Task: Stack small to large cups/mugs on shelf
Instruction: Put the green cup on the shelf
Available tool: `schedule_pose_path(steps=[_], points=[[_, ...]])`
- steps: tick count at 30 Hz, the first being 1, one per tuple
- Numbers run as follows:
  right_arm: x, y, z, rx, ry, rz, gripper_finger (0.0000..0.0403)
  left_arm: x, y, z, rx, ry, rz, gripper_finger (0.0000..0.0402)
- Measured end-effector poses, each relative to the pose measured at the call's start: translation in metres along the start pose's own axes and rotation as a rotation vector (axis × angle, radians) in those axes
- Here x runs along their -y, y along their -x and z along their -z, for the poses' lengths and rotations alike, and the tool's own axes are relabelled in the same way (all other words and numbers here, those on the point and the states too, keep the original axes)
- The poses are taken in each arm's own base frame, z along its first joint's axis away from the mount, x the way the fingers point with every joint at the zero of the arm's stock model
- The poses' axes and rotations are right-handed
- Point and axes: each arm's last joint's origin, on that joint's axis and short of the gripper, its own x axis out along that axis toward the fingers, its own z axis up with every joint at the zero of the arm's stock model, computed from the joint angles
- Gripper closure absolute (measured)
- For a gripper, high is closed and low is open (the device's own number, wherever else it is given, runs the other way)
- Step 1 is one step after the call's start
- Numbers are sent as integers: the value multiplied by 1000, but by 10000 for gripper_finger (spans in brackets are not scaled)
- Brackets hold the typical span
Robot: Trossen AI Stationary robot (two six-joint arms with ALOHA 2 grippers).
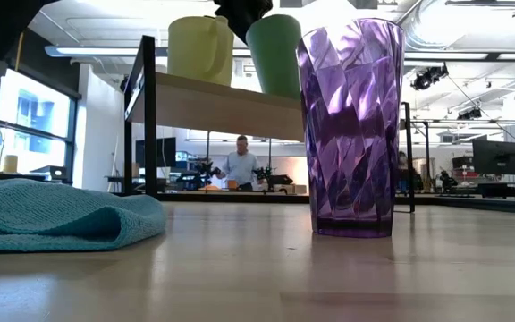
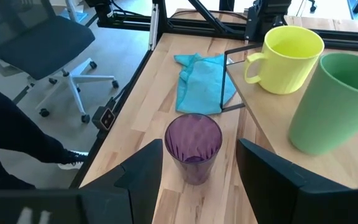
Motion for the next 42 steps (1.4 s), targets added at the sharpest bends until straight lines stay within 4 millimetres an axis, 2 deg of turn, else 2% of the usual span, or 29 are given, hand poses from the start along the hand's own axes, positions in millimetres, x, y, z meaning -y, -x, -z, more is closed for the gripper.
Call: schedule_pose_path(steps=[42], points=[[0,0,2,-23,25,1,206,-4,1,-1,-5,-1,-9,401]])
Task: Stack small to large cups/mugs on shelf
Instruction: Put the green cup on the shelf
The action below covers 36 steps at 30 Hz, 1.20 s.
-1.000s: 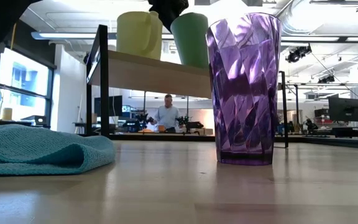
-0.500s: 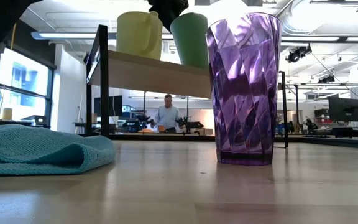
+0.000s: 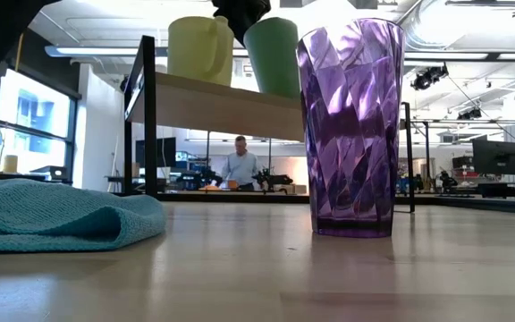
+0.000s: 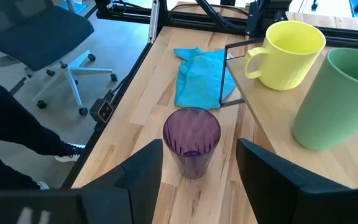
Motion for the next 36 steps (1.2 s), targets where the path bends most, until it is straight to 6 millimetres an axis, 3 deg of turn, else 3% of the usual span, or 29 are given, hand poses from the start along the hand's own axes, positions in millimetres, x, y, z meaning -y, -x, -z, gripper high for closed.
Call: schedule_pose_path(steps=[9,20,36], points=[[0,0,0,-3,0,0,206,-6,0,0,-25,16,-23,401],[0,0,0,-3,18,1,206,-9,16,3,26,18,-21,401],[1,0,0,-2,18,20,206,-8,16,3,5,15,10,401]])
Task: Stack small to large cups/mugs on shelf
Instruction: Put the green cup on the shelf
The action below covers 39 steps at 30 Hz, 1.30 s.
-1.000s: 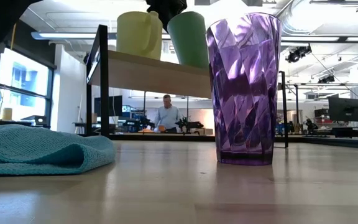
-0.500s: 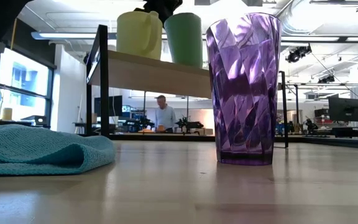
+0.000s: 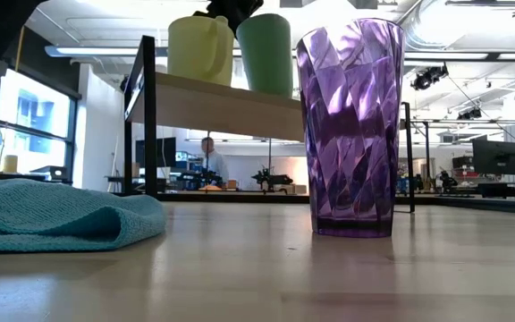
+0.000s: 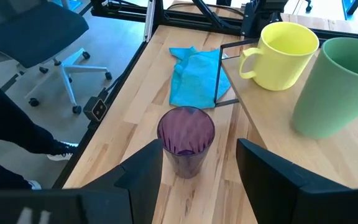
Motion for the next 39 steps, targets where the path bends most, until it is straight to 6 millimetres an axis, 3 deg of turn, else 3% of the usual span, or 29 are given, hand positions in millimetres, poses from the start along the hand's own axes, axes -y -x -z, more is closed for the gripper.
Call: schedule_pose_path(steps=[39], points=[[0,0,0,0,-1,-1,206,0,0,0,6,-25,-8,396]])
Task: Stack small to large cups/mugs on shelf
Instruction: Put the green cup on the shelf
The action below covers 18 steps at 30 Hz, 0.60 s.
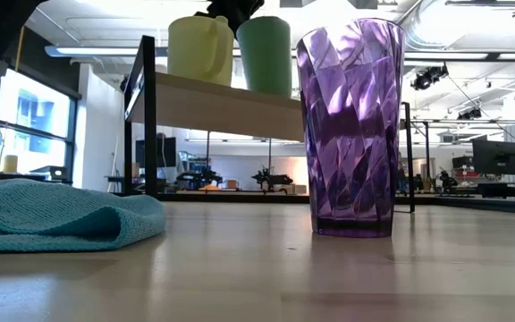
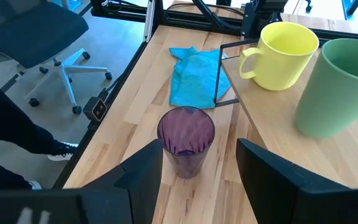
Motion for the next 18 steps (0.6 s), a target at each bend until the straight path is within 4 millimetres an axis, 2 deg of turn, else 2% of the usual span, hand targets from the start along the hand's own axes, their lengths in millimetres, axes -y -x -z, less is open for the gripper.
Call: schedule_pose_path(steps=[9,18], points=[[0,0,0,0,0,0,206,0,0,0,1,-4,1,351],[0,0,0,0,0,0,206,1,0,0,2,-8,2,352]])
